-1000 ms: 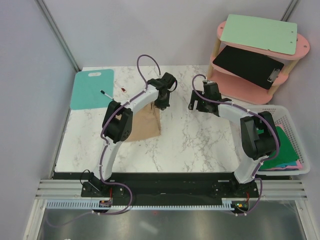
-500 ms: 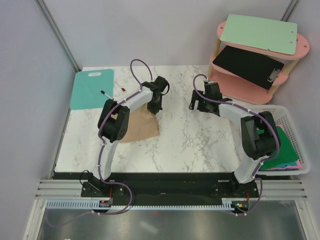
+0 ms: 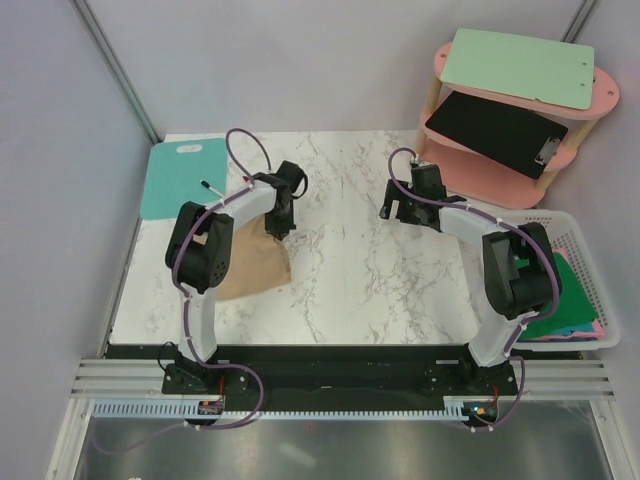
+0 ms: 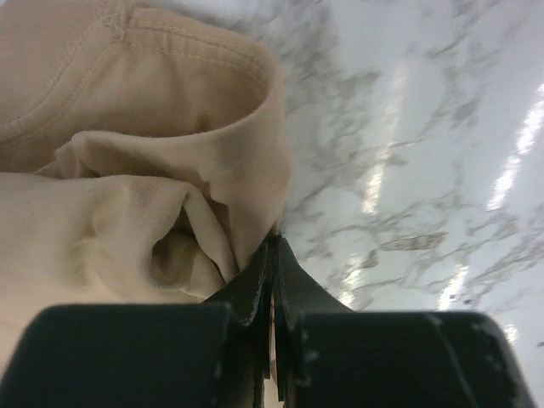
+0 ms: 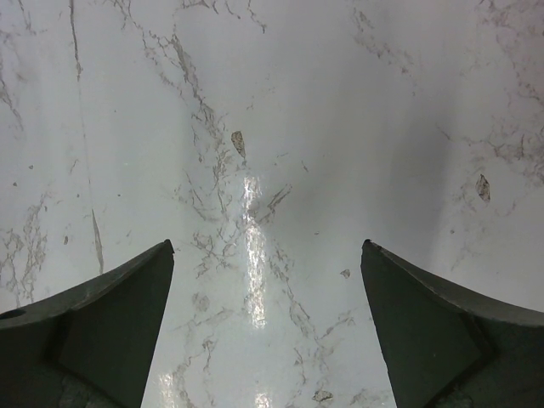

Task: Fold and stack the t-shirts
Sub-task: Put the neatly folded tshirt into the corner of the board with the left arm

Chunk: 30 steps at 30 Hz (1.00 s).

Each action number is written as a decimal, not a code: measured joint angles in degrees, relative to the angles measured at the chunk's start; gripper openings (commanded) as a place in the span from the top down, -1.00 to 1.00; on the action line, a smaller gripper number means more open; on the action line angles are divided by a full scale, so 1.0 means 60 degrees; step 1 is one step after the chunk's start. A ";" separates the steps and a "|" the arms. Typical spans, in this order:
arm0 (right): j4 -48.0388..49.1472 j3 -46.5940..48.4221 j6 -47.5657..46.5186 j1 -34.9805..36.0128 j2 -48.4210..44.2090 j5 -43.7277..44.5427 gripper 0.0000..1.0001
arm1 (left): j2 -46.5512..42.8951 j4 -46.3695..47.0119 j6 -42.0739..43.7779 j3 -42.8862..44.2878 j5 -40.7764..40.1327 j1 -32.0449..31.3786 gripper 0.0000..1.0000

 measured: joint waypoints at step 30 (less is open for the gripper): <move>-0.0073 0.0000 0.0244 -0.0120 -0.0004 -0.0506 -0.96 | -0.1534 -0.2634 0.1144 -0.3406 -0.1672 0.3541 0.96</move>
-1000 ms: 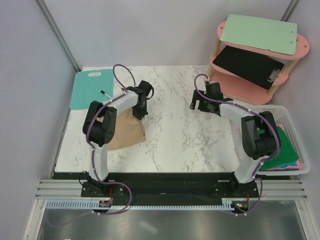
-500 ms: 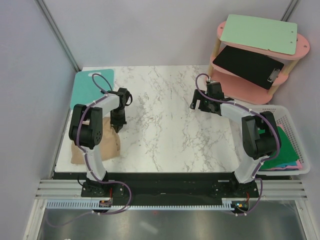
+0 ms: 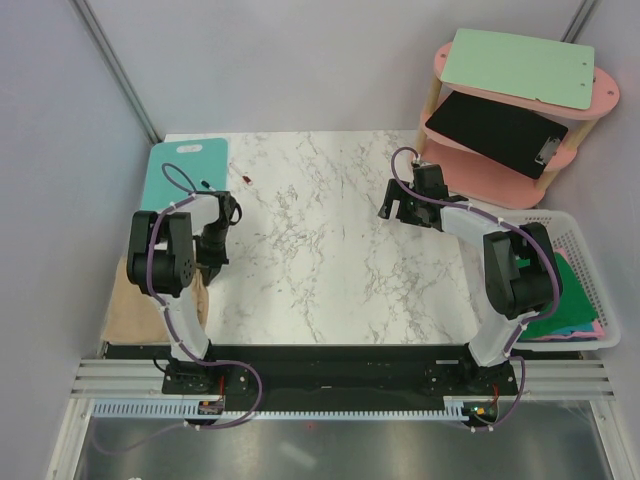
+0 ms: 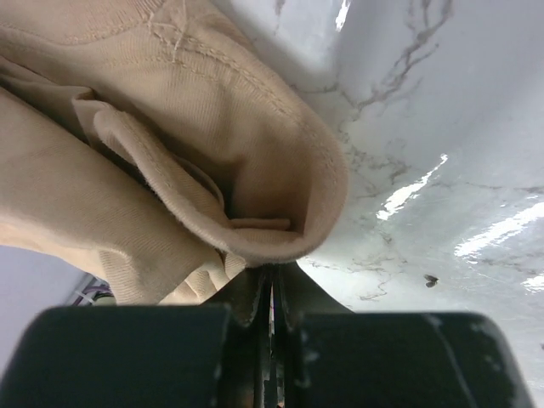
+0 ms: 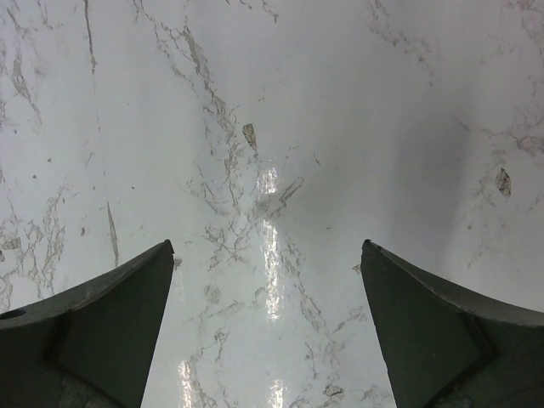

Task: Fold and stack the t-shirts
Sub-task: Put the neatly folded tshirt into the corner of the board with the left arm

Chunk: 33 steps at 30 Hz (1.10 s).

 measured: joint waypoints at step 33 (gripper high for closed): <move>-0.0408 -0.0550 -0.0157 -0.0004 -0.0951 0.0372 -0.96 | -0.3570 0.6273 -0.0051 -0.1883 0.4940 -0.3362 -1.00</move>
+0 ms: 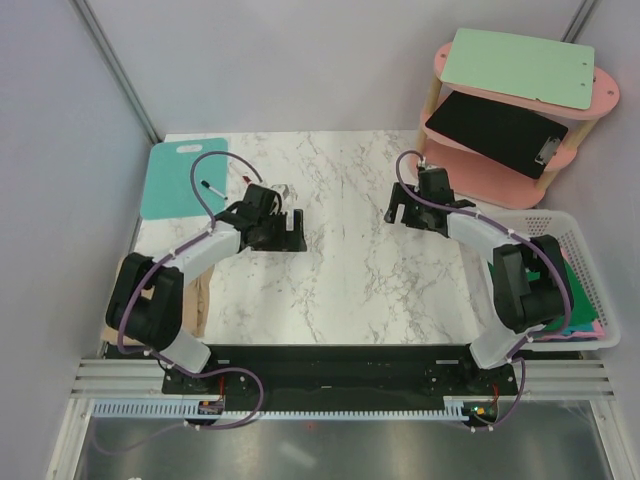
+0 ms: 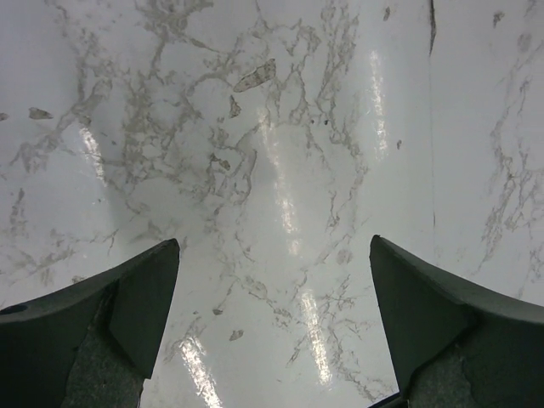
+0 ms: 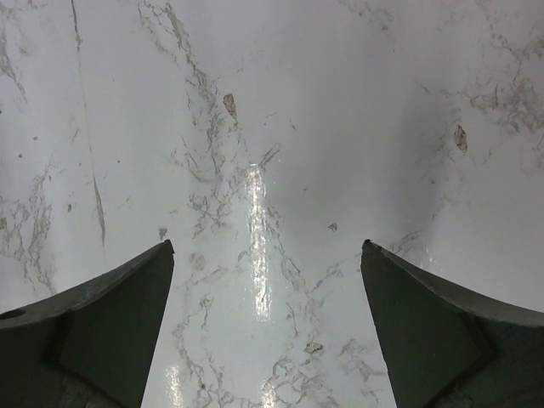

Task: Fold and stack the t-shirts
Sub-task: Put the neatly folded tshirt into the corner of the board with the left arm

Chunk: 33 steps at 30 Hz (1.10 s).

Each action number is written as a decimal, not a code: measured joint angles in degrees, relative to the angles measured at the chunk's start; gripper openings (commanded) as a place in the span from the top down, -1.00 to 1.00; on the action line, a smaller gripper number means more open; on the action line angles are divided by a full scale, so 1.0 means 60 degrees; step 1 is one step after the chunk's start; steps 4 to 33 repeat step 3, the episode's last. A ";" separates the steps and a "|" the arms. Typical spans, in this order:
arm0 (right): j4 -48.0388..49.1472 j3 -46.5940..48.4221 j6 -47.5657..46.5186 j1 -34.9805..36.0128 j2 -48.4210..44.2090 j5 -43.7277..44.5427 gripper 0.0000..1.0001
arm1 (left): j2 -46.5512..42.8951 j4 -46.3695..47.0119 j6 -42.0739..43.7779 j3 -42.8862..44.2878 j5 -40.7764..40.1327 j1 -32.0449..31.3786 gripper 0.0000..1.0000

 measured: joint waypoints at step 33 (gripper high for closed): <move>-0.0058 -0.0029 -0.0007 0.0000 0.0004 0.0062 -0.96 | -0.0029 0.0543 0.0011 -0.0255 0.0397 -0.0026 -1.00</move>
